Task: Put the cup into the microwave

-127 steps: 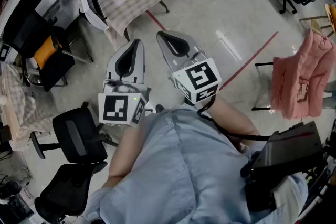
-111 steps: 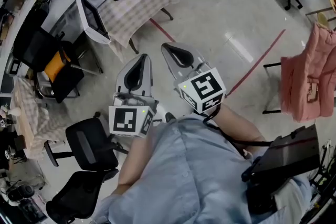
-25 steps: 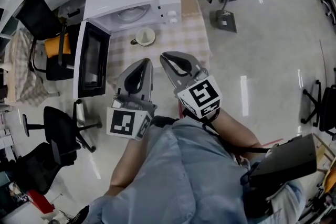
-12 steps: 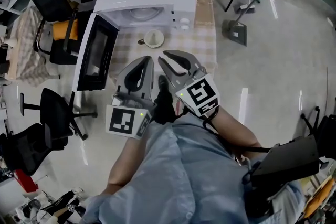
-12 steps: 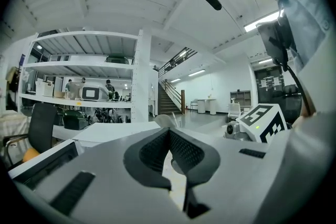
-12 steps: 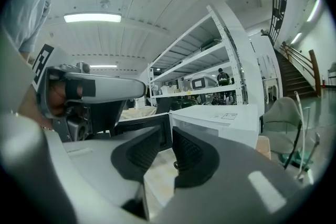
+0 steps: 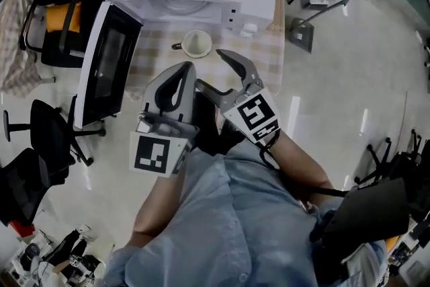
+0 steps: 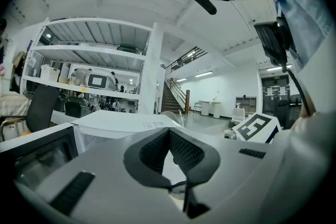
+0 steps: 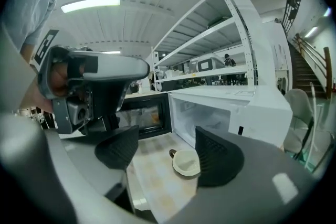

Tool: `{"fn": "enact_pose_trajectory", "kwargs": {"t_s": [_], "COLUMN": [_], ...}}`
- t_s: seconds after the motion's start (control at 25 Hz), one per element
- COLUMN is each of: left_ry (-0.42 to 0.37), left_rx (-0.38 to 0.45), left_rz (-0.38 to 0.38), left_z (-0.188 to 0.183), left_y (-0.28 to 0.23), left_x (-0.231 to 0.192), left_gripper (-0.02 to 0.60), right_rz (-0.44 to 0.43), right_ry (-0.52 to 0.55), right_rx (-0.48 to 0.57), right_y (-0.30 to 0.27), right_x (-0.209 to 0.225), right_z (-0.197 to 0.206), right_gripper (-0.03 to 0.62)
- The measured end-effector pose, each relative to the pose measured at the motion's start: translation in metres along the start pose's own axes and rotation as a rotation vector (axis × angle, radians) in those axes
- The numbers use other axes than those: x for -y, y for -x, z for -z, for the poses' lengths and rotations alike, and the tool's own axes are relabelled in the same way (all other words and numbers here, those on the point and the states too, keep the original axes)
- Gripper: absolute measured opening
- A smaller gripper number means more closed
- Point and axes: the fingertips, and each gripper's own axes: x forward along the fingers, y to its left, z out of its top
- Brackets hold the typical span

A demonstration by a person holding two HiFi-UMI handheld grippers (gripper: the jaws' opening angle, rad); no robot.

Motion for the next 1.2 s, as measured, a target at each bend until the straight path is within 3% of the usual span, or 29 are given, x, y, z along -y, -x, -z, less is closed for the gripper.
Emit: {"fn": "enact_pose_trajectory", "kwargs": {"t_s": [0.2, 0.4, 0.72, 1.2], "left_ry": [0.061, 0.121, 0.189, 0.241], "left_rx": [-0.046, -0.103, -0.147, -0.178], "left_rz": [0.009, 0.001, -0.006, -0.043], "left_z": [0.027, 0.055, 0.084, 0.107], "left_y": [-0.018, -0.027, -0.046, -0.055], "left_x": [-0.035, -0.062, -0.102, -0.136], "left_gripper": [0.005, 0.005, 0.005, 0.005], "right_rz": [-0.004, -0.020, -0.046, -0.108], "right_ry": [0.023, 0.049, 0.106, 0.164], "right_rx": [-0.099, -0.238, -0.378, -0.483], "right_y": [-0.049, -0.085, -0.138, -0.171], "right_x": [0.017, 0.029, 0.061, 0.067], "right_z": [0.031, 0.076, 0.128, 0.170], "right_gripper": [0.427, 0.507, 0.571, 0.572]}}
